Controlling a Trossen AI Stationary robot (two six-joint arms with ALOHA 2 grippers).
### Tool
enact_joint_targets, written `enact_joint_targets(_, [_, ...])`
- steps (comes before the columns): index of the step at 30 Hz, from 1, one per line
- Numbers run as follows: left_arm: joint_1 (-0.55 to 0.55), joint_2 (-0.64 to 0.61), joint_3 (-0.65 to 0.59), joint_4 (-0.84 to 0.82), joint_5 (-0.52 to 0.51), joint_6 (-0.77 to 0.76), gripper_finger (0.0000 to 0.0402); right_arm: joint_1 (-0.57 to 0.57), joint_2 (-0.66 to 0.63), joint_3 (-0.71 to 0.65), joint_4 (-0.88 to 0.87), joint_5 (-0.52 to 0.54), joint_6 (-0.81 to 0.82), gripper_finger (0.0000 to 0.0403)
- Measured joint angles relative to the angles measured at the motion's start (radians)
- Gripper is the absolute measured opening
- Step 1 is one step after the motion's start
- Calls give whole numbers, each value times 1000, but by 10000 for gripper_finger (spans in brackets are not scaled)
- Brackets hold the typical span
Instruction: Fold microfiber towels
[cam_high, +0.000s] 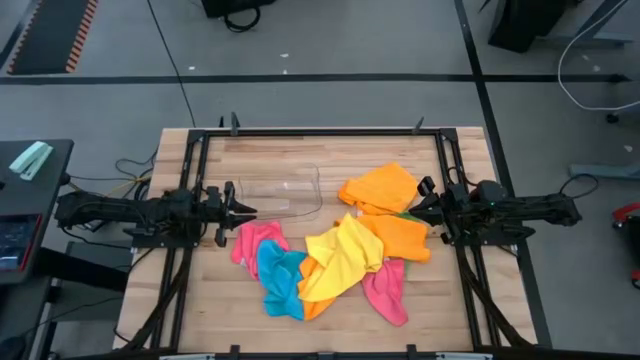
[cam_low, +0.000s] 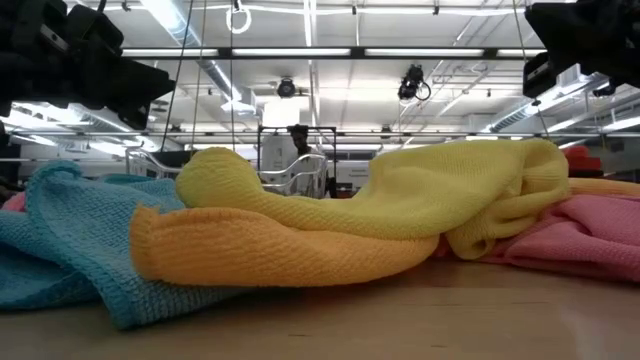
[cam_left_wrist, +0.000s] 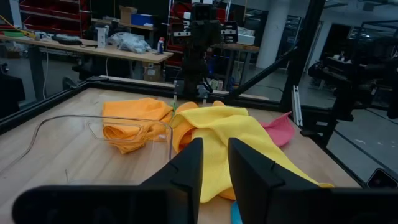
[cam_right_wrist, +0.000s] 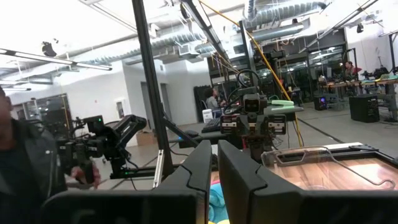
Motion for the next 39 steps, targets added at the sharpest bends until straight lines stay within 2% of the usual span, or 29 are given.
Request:
enact_joint_targets(6, [0, 0, 0, 10, 0, -17, 79, 0, 0, 0, 0, 0, 0, 37])
enact_joint_targets(9, [-3, 0, 0, 22, 1, -153, 84, 0, 0, 0, 0, 0, 0, 37])
enact_joint_targets(11, [4, 0, 0, 45, 2, -180, 86, 0, 0, 0, 0, 0, 0, 37])
enact_joint_targets(22, [8, 0, 0, 34, 0, -216, 78, 0, 0, 0, 6, 2, -12, 37])
enact_joint_targets(24, [10, 0, 0, 35, -13, -193, 78, 0, 0, 0, 36, 46, -47, 37])
enact_joint_targets(29, [10, 0, 0, 38, -119, -152, 78, -2, 0, 0, 56, 353, -54, 37])
enact_joint_targets(31, [10, 0, 0, 38, -124, -164, 78, -14, 4, 0, 50, 434, -74, 37])
enact_joint_targets(35, [10, 0, 0, 53, -124, -229, 74, -42, 22, 0, 49, 452, -110, 37])
enact_joint_targets(39, [9, 0, 0, 51, -124, -261, 74, -68, 60, 0, 49, 452, -70, 37])
